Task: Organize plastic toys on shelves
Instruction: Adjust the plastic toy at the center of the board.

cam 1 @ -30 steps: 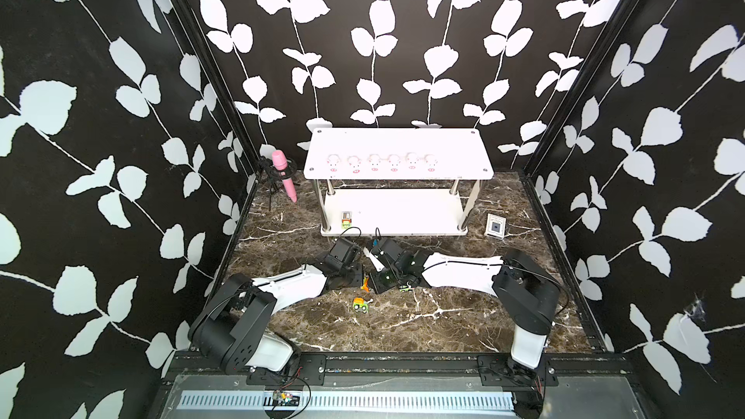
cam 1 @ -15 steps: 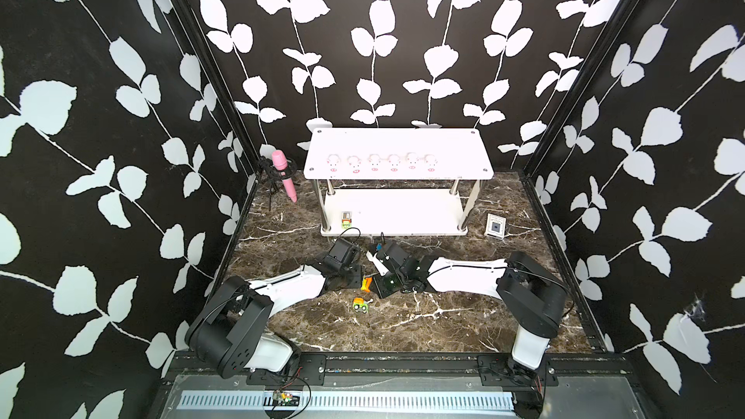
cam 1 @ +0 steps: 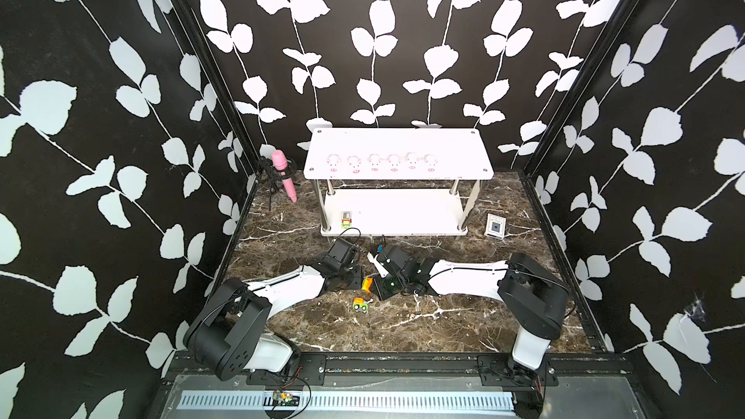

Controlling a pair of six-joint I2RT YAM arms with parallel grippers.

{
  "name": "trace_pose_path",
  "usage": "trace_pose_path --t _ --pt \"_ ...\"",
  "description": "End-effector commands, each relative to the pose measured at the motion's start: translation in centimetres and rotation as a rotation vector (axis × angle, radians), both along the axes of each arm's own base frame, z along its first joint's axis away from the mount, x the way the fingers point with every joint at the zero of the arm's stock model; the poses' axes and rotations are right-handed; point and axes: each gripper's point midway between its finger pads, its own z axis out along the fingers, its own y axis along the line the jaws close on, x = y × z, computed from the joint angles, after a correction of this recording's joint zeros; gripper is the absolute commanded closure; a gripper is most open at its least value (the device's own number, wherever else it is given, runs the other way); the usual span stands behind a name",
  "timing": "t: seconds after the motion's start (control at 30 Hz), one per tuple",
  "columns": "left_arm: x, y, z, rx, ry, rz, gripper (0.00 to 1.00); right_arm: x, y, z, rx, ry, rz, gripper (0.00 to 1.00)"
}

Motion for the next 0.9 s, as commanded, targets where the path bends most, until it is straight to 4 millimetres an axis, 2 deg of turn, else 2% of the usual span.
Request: trace_pose_path --t 0.0,0.17,0.43,0.57,0.67,0.87 --pt "-1.1 0.3 -0.5 0.018 0.055 -0.023 0.59 -1.2 -3.9 -4.0 -0.18 0.047 -0.043 0.81" --pt "-0.9 0.4 -0.5 0.022 0.051 -0.007 0.59 -1.3 -4.7 -4.1 -0.2 0.043 -0.052 0.81" --pt "-0.9 0.7 -0.4 0.032 0.043 0.004 0.59 -1.4 -4.8 -4.2 -0.2 0.046 -0.052 0.81" --pt "-0.9 -0.4 -0.6 -0.009 0.056 -0.037 0.59 -1.5 -4.5 -4.2 -0.189 0.05 -0.047 0.81" --pt "-1.0 -2.3 -0.5 -0.082 0.076 -0.103 0.59 -1.6 -4.1 -4.1 -0.173 0.06 -0.038 0.81" --pt "0.5 -4.9 0.0 -0.146 0.075 -0.166 0.6 -2.0 -2.8 -4.2 -0.117 0.087 -0.032 0.79"
